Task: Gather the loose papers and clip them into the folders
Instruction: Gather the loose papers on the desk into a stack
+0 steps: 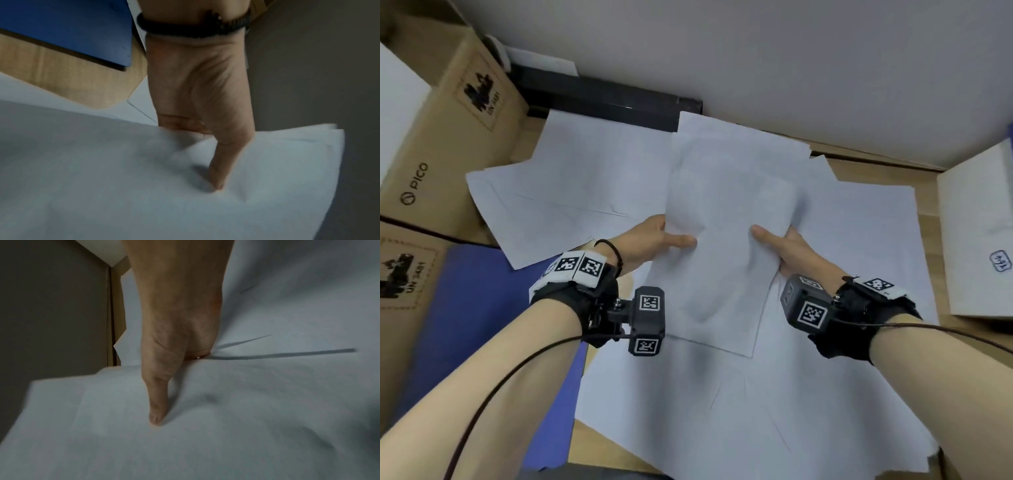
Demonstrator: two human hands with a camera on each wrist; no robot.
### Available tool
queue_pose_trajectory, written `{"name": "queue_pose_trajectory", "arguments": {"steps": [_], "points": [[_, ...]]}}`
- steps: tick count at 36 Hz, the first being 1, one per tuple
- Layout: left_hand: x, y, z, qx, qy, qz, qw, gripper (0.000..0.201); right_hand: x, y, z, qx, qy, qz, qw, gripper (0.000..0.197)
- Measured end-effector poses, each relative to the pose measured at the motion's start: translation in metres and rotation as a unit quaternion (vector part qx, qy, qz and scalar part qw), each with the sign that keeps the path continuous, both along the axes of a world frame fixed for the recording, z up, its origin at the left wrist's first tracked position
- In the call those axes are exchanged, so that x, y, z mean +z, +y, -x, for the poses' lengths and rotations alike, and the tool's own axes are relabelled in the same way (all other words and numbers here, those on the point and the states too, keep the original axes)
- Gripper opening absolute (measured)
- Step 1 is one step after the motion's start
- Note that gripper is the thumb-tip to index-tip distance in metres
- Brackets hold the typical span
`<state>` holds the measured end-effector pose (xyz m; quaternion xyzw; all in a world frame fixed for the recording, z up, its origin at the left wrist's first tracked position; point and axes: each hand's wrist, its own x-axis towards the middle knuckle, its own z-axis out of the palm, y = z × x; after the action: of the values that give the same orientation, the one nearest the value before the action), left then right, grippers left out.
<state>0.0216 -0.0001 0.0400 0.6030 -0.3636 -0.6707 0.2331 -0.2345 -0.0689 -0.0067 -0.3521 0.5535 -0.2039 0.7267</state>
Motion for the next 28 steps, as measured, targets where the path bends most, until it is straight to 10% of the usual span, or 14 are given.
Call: {"name": "queue_pose_trajectory", "arguments": {"steps": [6,11,15,19,28], "points": [[-0.020,-0.007,-0.016,0.145,-0.129,0.035,0.980,0.033,0.003,-0.009,-0.005,0.085,0.077,0.013,0.993,0.014],[-0.042,0.004,-0.019,0.171,-0.128,-0.005,0.977,0.029,0.008,-0.003,-0.013,0.139,0.093,-0.023,0.986,0.015],[-0.045,0.012,-0.019,0.128,-0.067,-0.016,0.989,0.034,0.005,-0.001,-0.016,0.116,0.117,-0.049,0.985,0.052],[-0.036,0.006,-0.029,0.127,-0.048,0.004,0.991,0.035,0.025,-0.002,-0.026,0.108,0.105,-0.017,0.989,0.012],[0.056,-0.068,-0.044,0.274,0.004,0.215,0.937,0.025,0.107,-0.054,-0.087,-0.048,0.007,0.142,0.989,0.016]]}}
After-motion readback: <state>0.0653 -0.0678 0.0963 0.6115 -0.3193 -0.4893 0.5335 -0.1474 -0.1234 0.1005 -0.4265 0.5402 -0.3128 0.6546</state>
